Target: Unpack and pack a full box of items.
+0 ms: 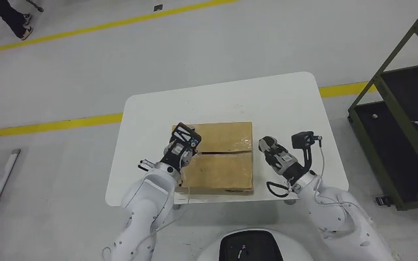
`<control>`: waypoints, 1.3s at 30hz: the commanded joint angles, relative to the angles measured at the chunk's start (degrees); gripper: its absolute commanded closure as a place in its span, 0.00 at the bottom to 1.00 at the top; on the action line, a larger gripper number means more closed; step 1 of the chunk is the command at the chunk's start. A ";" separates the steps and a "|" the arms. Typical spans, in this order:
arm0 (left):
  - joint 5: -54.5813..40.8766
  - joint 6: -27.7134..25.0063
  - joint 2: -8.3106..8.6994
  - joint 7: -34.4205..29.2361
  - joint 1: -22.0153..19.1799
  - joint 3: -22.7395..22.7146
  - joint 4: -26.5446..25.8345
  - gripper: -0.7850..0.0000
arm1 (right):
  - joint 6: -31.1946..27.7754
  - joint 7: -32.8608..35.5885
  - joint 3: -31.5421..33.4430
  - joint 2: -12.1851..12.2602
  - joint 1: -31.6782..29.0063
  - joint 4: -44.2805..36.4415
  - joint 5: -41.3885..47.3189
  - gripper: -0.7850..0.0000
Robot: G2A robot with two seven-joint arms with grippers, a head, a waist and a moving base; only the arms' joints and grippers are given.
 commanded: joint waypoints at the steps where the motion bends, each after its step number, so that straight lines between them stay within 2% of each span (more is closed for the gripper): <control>1: -0.89 0.94 0.05 0.48 0.67 -1.26 -0.41 1.00 | 0.04 0.48 -1.06 -0.08 1.01 0.44 -0.51 1.00; 12: -5.13 3.95 0.20 2.70 2.63 -6.16 -1.61 1.00 | 1.19 1.76 -7.11 -0.79 5.94 5.22 -3.36 1.00; 23: -6.10 4.79 0.42 3.14 3.71 -9.01 -1.17 1.00 | 2.54 1.60 -8.90 -1.15 8.21 9.26 -4.18 1.00; 39: -5.04 4.48 1.62 4.61 6.38 -21.92 -0.66 1.00 | 4.04 2.31 -10.80 -1.52 10.23 12.04 -5.88 1.00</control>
